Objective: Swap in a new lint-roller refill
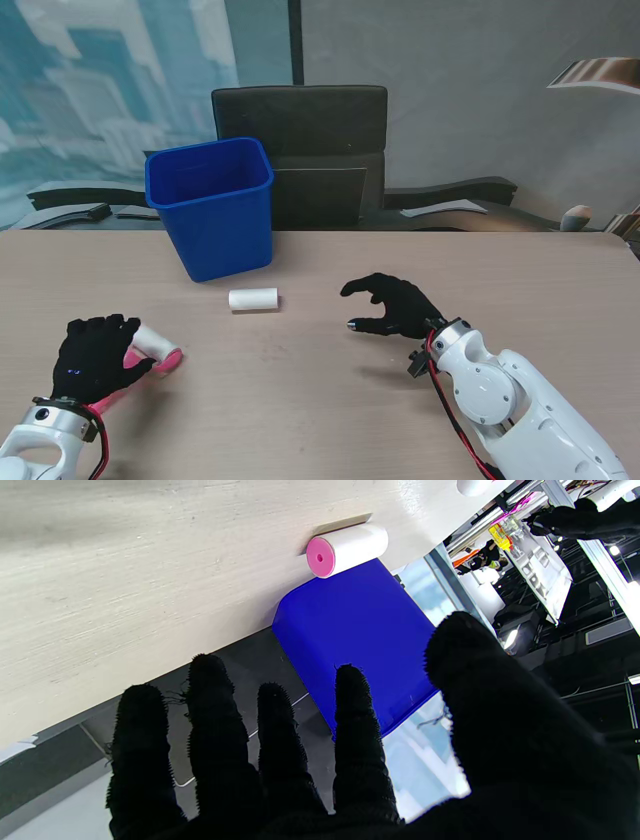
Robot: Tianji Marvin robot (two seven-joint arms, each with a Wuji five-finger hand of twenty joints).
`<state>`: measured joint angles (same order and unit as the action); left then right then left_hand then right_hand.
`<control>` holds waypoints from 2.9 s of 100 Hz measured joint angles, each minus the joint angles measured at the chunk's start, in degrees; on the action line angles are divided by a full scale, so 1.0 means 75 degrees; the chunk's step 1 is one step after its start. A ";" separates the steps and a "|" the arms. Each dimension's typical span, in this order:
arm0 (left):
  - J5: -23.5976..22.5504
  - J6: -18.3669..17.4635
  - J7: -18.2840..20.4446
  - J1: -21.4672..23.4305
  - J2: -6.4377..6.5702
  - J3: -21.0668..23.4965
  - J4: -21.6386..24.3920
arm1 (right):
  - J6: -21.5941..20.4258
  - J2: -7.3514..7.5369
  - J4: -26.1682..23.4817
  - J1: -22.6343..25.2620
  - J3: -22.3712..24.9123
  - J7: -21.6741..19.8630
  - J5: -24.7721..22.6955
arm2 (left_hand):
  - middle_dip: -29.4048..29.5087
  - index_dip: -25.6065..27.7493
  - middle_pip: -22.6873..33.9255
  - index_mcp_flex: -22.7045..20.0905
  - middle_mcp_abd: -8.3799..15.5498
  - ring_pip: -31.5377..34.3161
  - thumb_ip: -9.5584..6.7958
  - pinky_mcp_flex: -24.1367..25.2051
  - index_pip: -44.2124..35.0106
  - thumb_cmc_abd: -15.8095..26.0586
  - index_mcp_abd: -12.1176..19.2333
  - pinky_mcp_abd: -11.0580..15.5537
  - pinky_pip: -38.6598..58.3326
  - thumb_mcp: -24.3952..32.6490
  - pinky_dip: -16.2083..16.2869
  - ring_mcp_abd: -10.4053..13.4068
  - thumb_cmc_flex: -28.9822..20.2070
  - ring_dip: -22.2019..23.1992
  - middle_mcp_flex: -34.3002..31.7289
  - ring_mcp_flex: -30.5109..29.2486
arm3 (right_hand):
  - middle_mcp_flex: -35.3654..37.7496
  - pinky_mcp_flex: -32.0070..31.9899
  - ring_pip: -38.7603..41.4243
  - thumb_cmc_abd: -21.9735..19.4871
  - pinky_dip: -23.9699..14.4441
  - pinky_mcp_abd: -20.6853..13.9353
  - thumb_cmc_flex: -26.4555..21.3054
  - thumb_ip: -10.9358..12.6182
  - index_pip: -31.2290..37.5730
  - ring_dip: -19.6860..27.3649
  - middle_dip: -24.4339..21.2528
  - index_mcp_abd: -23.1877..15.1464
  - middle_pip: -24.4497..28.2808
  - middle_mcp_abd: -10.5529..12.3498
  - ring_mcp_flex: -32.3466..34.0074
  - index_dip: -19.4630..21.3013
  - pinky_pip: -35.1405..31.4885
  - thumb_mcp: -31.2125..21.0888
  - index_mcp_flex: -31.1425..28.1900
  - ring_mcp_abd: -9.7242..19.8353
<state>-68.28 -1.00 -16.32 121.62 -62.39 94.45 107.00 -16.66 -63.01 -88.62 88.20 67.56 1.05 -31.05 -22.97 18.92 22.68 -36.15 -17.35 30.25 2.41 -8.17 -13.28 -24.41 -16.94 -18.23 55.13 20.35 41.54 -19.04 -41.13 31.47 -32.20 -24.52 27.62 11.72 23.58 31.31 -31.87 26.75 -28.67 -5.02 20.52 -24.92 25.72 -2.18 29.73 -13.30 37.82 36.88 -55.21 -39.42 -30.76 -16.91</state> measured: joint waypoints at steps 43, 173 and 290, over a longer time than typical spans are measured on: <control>-0.0296 0.0843 0.0060 0.0308 0.0005 0.0124 -0.0242 | 0.0006 0.0003 0.0019 -0.0026 -0.0038 -0.0048 0.0044 | 0.0000 0.0027 0.0014 -0.0228 -0.0098 0.0096 0.0000 -0.0015 0.0147 0.0000 -0.0169 -0.0024 0.0215 -0.0205 0.0093 -0.0105 0.0063 0.0092 -0.0169 -0.0134 | 0.0001 0.0001 0.0004 0.0000 0.0000 0.0000 0.0000 0.0000 0.0001 -0.0001 0.0000 0.0000 0.0001 0.0000 0.0000 0.0000 -0.0001 0.0000 0.0000 0.0000; 0.0354 0.0296 0.1933 -0.0995 0.0232 -0.0609 -0.1213 | 0.0020 0.0006 0.0135 -0.0179 -0.0216 -0.0204 0.0372 | -0.0214 0.0656 0.1602 -0.1639 -0.0272 0.2482 -0.0148 -0.1956 -0.2867 0.1453 -0.0347 -0.0949 0.2796 -0.2556 0.0272 -0.0473 -0.2891 0.0299 -0.3334 -0.2702 | 0.1211 0.0480 0.0555 -0.0008 -0.0103 -0.0023 -0.0059 0.0000 0.0182 -0.0232 0.0095 0.0402 0.0415 0.0001 0.0995 0.0000 -0.0297 0.0184 -0.0536 0.0005; 0.0560 -0.5926 0.0521 -0.2601 0.0328 -0.1347 -0.1270 | -0.1625 0.0179 0.0788 -0.1662 -0.1381 -0.2519 0.4288 | -0.0408 0.0926 0.1905 -0.1551 0.0464 0.2843 -0.0148 -0.2510 -0.3993 0.1537 0.0748 -0.0430 0.3066 -0.2742 -0.0098 0.0137 -0.2871 0.0300 -0.3590 -0.3133 | 0.0363 -0.0122 -0.0482 -0.0702 0.0174 0.0025 0.0090 0.0003 -0.0296 0.0165 -0.0080 0.0462 -0.0259 0.0002 -0.0001 -0.0179 0.0365 0.1213 0.0032 -0.0010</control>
<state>-64.08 -45.45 -12.41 102.11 -59.92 84.35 97.48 -28.85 -61.66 -82.72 75.74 57.19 -17.84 1.11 -26.03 25.86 36.97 -47.79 -13.87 51.57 1.30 -27.00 -43.23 -12.89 -11.33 -21.46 78.12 -0.21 40.81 -18.01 -62.66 33.72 -59.13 -48.02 30.34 10.80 19.96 26.05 -30.57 26.94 -27.99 -5.00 18.30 -23.68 25.12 1.29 27.79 -13.28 37.81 35.53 -52.47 -30.33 -30.52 -16.98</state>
